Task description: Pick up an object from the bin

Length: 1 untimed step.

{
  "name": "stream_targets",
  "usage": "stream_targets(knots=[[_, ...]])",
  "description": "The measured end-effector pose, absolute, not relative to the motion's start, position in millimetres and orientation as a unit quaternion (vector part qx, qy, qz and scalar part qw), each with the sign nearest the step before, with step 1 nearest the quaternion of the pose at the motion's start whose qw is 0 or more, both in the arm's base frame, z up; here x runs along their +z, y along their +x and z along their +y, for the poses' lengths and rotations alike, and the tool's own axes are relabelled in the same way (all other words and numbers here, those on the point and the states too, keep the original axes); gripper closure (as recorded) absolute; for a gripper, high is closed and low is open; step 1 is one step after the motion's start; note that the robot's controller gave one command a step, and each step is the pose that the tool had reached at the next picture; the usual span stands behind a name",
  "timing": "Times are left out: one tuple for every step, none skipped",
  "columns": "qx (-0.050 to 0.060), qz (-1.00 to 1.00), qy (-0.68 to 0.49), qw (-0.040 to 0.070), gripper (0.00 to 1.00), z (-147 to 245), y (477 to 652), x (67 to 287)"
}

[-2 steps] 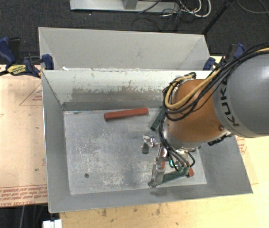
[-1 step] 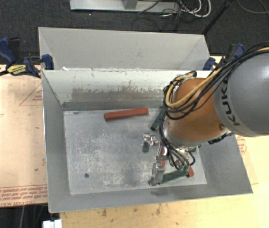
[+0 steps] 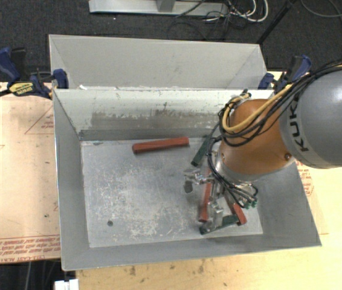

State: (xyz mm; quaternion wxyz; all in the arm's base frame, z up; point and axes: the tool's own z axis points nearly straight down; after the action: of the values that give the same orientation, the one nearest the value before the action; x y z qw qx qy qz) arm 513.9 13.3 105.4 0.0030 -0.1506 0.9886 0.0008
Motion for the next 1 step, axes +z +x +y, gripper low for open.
stream_targets(knots=[[-0.002, 0.971, -0.239, 0.002, 0.00, -45.3, 522.6, 119.6]])
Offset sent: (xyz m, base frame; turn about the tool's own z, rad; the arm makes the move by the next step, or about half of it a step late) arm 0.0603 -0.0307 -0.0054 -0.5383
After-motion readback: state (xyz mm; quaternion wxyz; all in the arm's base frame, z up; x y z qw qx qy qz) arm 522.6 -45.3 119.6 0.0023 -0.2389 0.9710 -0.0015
